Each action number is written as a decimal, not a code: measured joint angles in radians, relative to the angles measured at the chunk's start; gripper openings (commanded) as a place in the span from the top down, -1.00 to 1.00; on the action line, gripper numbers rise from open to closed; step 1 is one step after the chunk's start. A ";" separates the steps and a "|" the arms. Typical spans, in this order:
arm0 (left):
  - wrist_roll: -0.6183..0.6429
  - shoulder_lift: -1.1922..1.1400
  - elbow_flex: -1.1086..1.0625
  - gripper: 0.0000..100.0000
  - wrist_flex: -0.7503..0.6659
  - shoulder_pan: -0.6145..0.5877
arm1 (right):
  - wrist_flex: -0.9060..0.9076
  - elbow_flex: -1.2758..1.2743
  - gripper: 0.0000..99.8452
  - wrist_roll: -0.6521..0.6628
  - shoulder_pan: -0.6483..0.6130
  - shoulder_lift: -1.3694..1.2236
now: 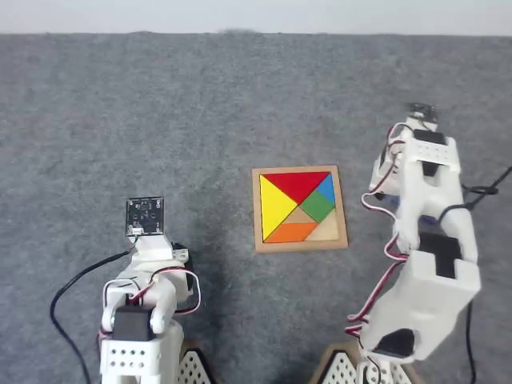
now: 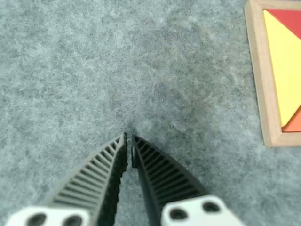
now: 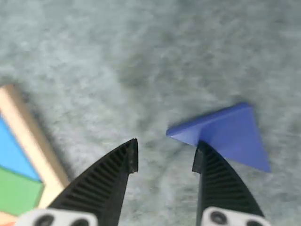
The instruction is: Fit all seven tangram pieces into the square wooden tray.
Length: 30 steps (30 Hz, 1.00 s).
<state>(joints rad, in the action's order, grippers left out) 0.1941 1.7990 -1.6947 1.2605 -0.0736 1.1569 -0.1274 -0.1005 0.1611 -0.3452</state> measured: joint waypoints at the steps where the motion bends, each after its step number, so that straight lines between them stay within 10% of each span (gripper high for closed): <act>1: 0.000 0.000 0.000 0.97 0.000 0.000 | 0.000 0.003 0.57 -0.014 0.018 0.000; 16: 0.000 0.000 0.000 0.97 0.000 0.000 | 0.029 0.006 0.57 -0.272 0.157 -0.006; 30: 0.000 0.000 0.000 0.97 0.000 0.000 | 0.140 0.120 0.57 -0.130 0.284 -0.005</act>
<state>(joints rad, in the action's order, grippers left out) 0.1941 1.7990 -1.6947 1.2605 -0.0736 1.2965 -0.0077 -0.2309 0.4450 -0.3498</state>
